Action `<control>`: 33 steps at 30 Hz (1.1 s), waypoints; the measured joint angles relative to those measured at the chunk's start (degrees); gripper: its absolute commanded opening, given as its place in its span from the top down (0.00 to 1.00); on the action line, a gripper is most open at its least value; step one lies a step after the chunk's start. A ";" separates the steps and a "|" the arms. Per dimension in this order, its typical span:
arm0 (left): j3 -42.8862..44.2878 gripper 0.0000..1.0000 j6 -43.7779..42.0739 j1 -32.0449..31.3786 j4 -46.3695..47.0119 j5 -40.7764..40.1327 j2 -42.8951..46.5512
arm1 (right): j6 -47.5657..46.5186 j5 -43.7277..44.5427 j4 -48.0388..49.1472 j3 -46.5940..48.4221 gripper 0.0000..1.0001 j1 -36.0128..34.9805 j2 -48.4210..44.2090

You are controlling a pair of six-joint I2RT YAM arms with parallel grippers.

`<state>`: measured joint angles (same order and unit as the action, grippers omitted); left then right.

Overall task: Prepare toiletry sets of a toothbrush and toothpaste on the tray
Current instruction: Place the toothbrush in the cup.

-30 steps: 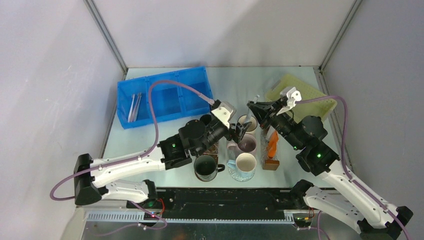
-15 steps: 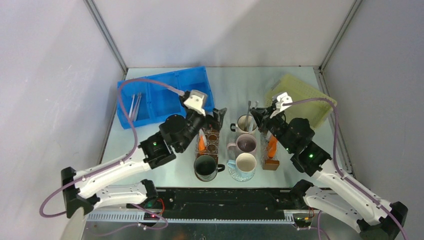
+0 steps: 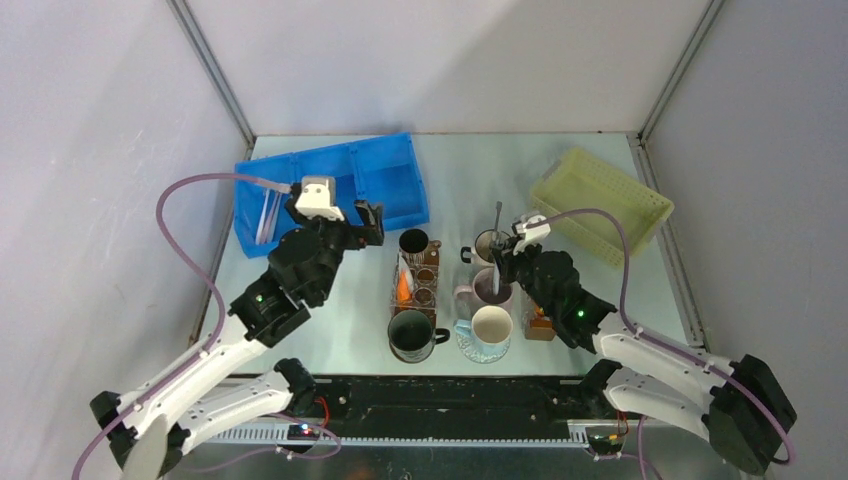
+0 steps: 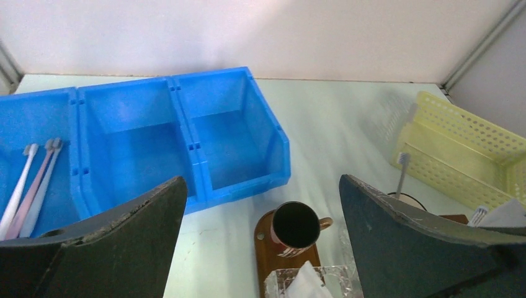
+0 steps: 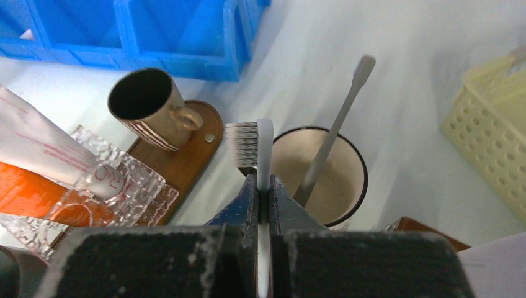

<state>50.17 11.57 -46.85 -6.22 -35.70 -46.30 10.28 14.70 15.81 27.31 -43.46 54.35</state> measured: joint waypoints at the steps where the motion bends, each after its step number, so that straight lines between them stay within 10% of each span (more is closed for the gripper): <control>1: -0.20 0.01 0.22 0.59 -0.63 -0.17 0.76 | 0.50 0.61 1.18 -0.90 1.00 -0.20 0.68; 33: -1.68 0.02 2.40 7.61 -6.97 -1.16 3.61 | 13.66 7.61 4.76 -7.89 0.78 -2.45 2.97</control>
<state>48.49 13.98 -39.24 -13.19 -36.86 -42.70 23.94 22.31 20.58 19.42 -45.91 57.32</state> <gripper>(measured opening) 0.985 0.211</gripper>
